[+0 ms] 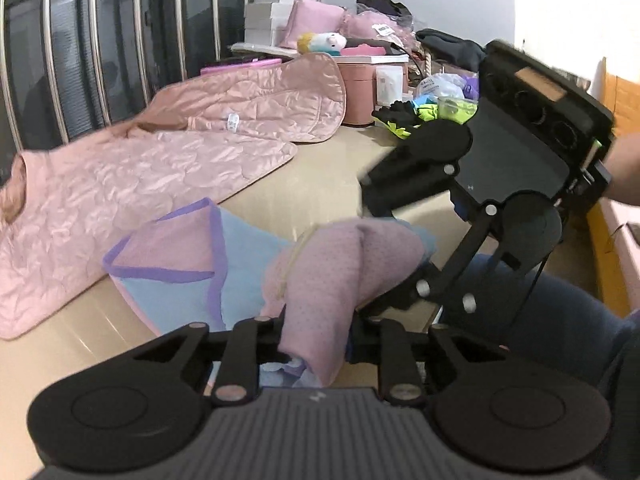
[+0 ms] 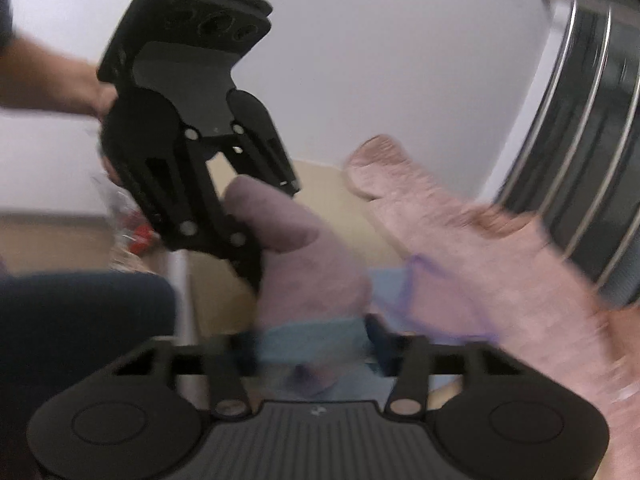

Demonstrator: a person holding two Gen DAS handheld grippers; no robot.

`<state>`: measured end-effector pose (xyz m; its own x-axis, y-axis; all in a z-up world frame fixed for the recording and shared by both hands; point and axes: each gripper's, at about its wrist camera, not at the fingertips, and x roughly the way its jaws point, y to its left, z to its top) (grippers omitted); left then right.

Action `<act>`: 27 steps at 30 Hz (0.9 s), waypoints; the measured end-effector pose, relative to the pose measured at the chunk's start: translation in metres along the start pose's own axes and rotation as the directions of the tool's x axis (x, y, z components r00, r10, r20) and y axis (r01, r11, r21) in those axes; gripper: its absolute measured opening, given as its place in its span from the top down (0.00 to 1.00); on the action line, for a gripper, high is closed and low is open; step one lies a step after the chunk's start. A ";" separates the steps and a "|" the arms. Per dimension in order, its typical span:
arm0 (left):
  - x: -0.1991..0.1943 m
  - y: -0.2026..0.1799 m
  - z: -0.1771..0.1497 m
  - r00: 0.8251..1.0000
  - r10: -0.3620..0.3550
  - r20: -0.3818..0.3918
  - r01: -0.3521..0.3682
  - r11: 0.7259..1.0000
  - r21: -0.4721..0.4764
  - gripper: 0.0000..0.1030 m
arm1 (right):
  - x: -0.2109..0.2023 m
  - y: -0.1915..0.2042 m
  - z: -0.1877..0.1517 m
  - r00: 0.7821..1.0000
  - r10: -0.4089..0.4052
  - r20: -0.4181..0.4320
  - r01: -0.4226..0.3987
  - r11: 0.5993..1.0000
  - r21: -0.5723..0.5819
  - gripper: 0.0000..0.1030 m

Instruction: Fold clothes

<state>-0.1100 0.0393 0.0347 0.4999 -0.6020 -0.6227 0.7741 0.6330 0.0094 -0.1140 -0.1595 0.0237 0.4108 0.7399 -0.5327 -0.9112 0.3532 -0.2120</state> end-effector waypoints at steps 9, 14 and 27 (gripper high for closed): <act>0.010 0.082 0.012 0.993 -0.097 0.065 0.109 0.966 -0.235 0.44 | 0.001 -0.108 -0.021 0.961 0.236 0.147 -0.277 0.759 0.589 0.81; 0.030 0.113 0.004 0.997 -0.048 0.065 0.072 0.894 -0.442 0.43 | 0.026 -0.145 -0.033 0.986 0.150 0.072 -0.152 0.638 0.755 0.52; 0.024 0.109 -0.017 0.990 0.048 0.131 0.053 0.740 -0.670 0.32 | 0.040 -0.140 -0.045 0.994 0.096 0.054 -0.100 0.584 0.806 0.55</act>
<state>-0.0203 0.1019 0.0073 0.5828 -0.6299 -0.5134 0.3393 0.7627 -0.5506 0.0285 -0.2048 -0.0043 0.3226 0.8004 -0.5052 -0.5482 0.5931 0.5896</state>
